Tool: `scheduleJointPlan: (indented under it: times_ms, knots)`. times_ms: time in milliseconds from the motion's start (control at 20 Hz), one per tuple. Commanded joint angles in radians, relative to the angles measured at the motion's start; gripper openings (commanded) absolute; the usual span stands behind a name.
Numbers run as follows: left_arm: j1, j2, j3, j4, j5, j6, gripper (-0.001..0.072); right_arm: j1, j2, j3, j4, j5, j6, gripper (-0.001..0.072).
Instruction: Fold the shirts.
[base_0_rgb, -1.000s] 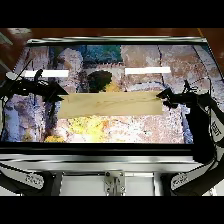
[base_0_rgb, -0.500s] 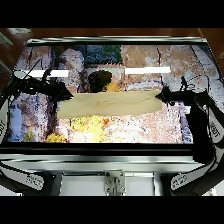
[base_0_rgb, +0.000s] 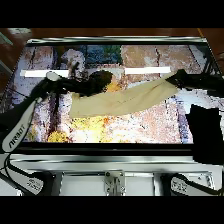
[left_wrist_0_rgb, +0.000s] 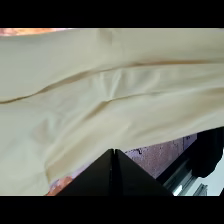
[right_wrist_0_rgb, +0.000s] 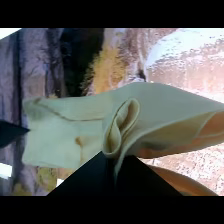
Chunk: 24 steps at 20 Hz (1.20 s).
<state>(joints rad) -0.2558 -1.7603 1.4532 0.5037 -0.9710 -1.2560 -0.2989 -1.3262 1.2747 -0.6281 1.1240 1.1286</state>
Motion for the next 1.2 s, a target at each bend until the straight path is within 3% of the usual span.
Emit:
scheduleJointPlan:
  times_ms: [0,200,400,550,700,850,950,1150]
  knots:
    - [-0.201,-0.055,0.001,-0.095,0.186,-0.016,0.0034,0.0,0.18,0.001,-0.012,0.1,0.092,0.0056]
    - [-0.357,-0.091,0.001,-0.159,0.248,-0.016,0.0034,0.001,0.326,0.001,-0.045,0.168,0.194,0.0056]
    - [-0.466,-0.166,0.016,-0.41,0.36,0.025,0.0034,0.0,0.378,0.001,-0.067,0.23,0.259,0.0056]
    - [-0.486,-0.259,0.093,-0.552,0.32,0.077,0.0034,0.001,0.377,0.001,-0.085,0.244,0.267,0.0056]
    - [-0.417,-0.264,0.11,-0.562,0.315,0.124,0.0032,0.002,0.375,0.001,-0.135,0.236,0.277,0.0056]
    - [-0.278,-0.184,0.109,-0.41,0.264,0.107,0.003,0.08,0.345,0.001,-0.219,0.188,0.293,0.0056]
    - [-0.154,-0.081,0.109,-0.181,0.244,0.01,0.003,0.19,0.291,0.001,-0.271,0.114,0.293,0.0056]
    - [0.073,0.17,0.11,0.193,0.155,-0.116,0.0031,0.454,0.102,0.001,-0.268,-0.197,0.284,0.0056]
